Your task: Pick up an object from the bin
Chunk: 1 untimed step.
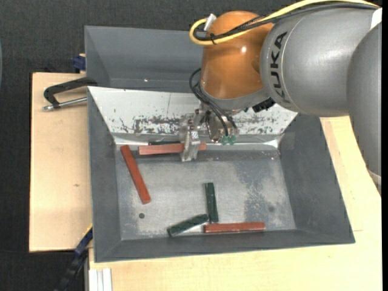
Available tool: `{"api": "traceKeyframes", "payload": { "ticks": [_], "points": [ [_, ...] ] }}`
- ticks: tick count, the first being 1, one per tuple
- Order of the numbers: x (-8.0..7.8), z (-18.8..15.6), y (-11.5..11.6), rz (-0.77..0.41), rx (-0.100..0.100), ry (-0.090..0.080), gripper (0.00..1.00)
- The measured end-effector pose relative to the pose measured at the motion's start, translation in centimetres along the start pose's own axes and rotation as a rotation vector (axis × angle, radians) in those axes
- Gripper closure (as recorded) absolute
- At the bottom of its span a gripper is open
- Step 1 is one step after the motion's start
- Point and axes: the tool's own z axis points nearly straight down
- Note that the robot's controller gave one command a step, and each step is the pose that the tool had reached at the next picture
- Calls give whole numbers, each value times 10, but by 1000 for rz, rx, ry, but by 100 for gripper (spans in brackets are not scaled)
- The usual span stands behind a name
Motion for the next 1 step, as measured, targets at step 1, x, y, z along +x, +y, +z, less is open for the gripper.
{"api": "traceKeyframes", "payload": {
  "ticks": [1],
  "points": [
    [6,-18,-3,-74,0,6,100]
  ]
}}
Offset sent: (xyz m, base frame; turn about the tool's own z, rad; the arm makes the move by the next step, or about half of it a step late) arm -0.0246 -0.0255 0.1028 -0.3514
